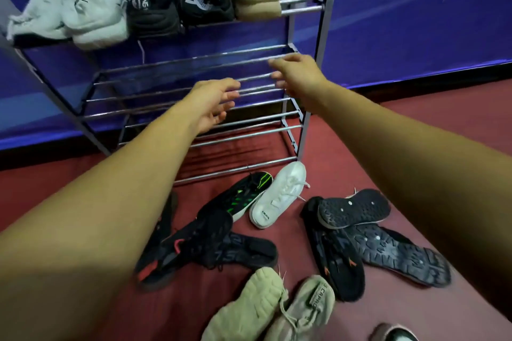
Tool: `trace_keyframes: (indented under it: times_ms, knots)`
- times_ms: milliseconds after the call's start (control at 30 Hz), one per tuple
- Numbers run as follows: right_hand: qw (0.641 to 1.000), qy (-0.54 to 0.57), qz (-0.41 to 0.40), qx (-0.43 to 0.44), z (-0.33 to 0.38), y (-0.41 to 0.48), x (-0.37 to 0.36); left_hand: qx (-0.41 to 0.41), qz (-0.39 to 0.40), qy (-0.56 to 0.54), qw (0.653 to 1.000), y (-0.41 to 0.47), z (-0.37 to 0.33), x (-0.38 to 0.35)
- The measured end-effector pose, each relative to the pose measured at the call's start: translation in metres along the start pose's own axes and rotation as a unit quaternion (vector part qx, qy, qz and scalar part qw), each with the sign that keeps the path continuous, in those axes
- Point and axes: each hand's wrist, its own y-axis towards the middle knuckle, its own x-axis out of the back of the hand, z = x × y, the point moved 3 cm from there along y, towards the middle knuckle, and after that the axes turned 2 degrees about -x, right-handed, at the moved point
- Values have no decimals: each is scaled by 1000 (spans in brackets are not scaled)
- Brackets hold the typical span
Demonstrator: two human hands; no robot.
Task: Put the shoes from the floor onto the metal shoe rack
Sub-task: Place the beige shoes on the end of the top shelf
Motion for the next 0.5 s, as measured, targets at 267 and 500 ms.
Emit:
trace_keyframes:
  times_ms: [267,500]
  knots:
    - [917,-343,199,-52,-82,-55,-13,-21,101,323,941,-34,62,0]
    - [732,-576,357,-69,-168,-114,-48,-21,224,623,749,-75,141,-6]
